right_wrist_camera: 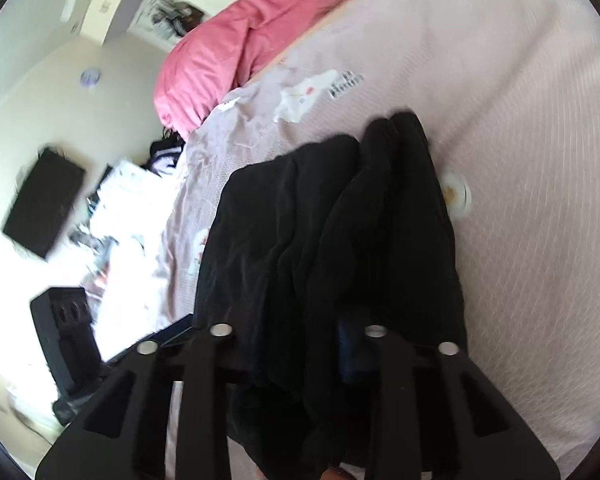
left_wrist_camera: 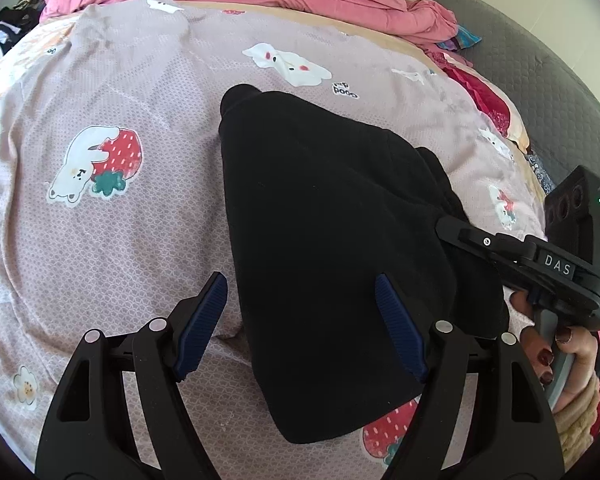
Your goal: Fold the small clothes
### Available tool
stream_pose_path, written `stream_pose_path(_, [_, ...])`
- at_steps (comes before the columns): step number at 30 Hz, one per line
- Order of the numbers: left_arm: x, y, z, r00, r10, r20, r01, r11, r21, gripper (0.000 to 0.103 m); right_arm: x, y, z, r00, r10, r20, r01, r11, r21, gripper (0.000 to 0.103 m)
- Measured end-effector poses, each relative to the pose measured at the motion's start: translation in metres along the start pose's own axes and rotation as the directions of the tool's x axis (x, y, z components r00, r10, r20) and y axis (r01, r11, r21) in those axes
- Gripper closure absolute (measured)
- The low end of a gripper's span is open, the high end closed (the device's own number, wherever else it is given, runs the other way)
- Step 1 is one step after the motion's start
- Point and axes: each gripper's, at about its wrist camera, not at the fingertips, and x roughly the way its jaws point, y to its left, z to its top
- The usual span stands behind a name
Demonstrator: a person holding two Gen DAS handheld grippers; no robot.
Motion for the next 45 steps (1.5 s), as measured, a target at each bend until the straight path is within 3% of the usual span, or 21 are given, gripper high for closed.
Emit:
stream_pose_path(4, [-0.003,-0.005,0.001,1.0,-0.015,0.006,0.015,1.0,0.007,0.034,-0.017,0.028,0.008,0.995,-0.077,0.068,0.089,0.974,-0.207,0.083])
stream_pose_path(8, [0.0,-0.006,-0.002,1.0,-0.023,-0.005,0.023,1.0,0.003,0.034,-0.018,0.03,0.009,0.986,-0.135,0.102,0.159,0.945,-0.286,0.083])
stream_pose_path(12, [0.008,-0.007,-0.006,0.999,-0.024,-0.029,0.024,1.0,0.004,0.034,0.004,0.003,-0.003,0.976,-0.209,0.057,0.217,0.94,-0.263,0.083])
stream_pose_path(18, [0.013,-0.013,-0.011,0.999,-0.03,-0.039,0.031,0.999,0.011,0.034,0.004,-0.014,-0.016,0.978,-0.191,0.09,0.205,0.959,-0.197,0.083])
stream_pose_path(25, [0.011,-0.012,-0.014,0.999,-0.027,-0.034,0.027,1.0,0.009,0.034,-0.004,-0.006,-0.02,0.966,-0.238,0.104,0.253,0.952,-0.172,0.067])
stream_pose_path(28, [0.01,-0.01,-0.016,0.999,-0.031,-0.034,0.031,1.0,0.003,0.034,-0.008,-0.004,-0.021,0.969,-0.228,0.099,0.241,0.958,-0.158,0.066])
stream_pose_path(31, [0.007,-0.006,-0.02,0.999,-0.037,-0.032,0.037,0.999,-0.009,0.034,-0.006,-0.007,-0.023,0.981,-0.188,0.044,0.192,0.973,-0.13,0.047])
stream_pose_path(32, [0.007,-0.006,-0.02,0.999,-0.038,-0.032,0.037,0.999,-0.011,0.034,-0.003,-0.01,-0.025,0.986,-0.166,0.018,0.167,0.978,-0.122,0.047])
stream_pose_path(34, [0.006,-0.006,-0.021,0.998,-0.044,-0.033,0.044,0.999,-0.015,0.034,-0.001,-0.011,-0.027,0.987,-0.157,0.018,0.158,0.978,-0.139,0.078])
stream_pose_path(40, [-0.003,-0.023,-0.03,0.997,-0.065,-0.033,0.066,0.997,0.033,0.031,-0.026,0.011,-0.027,0.965,-0.244,0.096,0.261,0.926,-0.274,0.082])
stream_pose_path(42, [-0.002,-0.029,-0.035,0.998,-0.051,-0.037,0.053,0.997,0.059,0.031,-0.02,0.004,-0.029,0.952,-0.294,0.091,0.307,0.909,-0.282,0.077])
stream_pose_path(45, [0.002,-0.032,-0.039,0.999,-0.024,-0.044,0.027,0.996,0.079,0.031,-0.01,-0.012,-0.038,0.946,-0.314,0.085,0.325,0.918,-0.228,0.056])
